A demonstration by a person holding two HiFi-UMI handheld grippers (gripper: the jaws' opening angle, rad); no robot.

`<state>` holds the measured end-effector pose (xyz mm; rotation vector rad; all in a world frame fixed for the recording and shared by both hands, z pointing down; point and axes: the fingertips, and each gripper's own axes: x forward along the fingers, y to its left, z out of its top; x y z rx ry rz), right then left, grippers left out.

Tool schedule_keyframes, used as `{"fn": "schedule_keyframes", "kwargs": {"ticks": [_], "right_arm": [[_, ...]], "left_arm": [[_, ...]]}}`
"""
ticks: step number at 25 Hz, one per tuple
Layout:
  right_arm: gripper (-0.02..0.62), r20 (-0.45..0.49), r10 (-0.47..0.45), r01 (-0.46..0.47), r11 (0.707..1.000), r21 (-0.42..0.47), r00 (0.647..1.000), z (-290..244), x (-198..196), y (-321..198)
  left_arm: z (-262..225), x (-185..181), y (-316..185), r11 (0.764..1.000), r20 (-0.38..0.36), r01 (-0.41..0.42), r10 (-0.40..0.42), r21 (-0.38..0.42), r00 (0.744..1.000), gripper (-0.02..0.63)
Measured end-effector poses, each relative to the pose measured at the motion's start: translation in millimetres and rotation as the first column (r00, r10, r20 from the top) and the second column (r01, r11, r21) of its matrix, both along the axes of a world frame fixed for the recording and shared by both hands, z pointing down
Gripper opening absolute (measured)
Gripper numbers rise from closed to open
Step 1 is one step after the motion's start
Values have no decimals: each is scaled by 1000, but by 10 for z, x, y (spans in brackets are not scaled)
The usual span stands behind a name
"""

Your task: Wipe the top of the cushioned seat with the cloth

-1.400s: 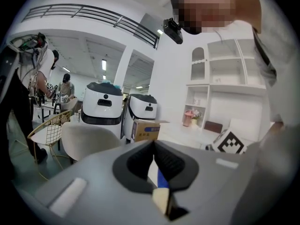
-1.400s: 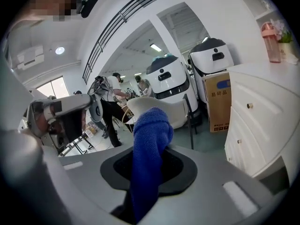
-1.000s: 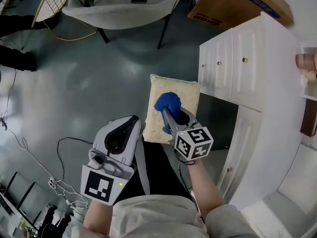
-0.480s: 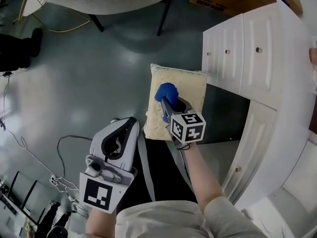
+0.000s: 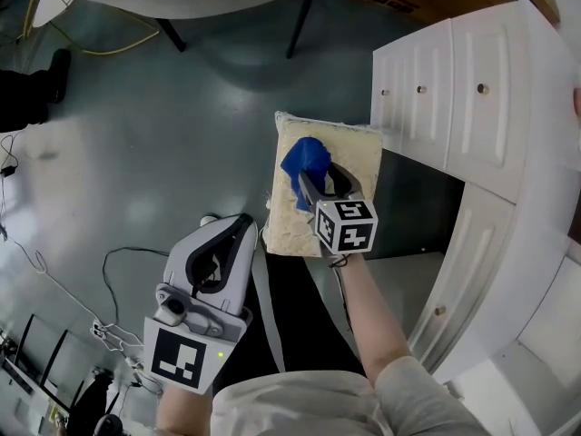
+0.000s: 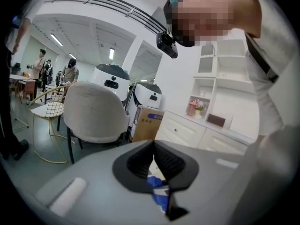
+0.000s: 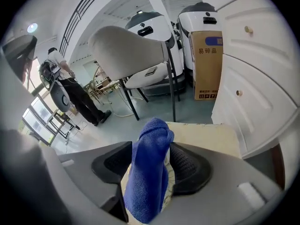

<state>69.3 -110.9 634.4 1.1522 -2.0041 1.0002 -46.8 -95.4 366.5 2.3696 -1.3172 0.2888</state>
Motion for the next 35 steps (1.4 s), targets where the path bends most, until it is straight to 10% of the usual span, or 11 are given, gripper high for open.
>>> {"fn": "schedule_keyframes", "kwargs": {"ticks": [23, 35], "right_arm": [[110, -51, -11, 9, 999, -33, 999, 372, -495, -585], [106, -67, -38, 37, 999, -10, 997, 399, -121, -618]], "left_arm": [[187, -150, -284, 999, -2, 15, -15, -29, 1000, 0], [184, 24, -359, 1000, 12, -20, 20, -24, 1000, 0]]}}
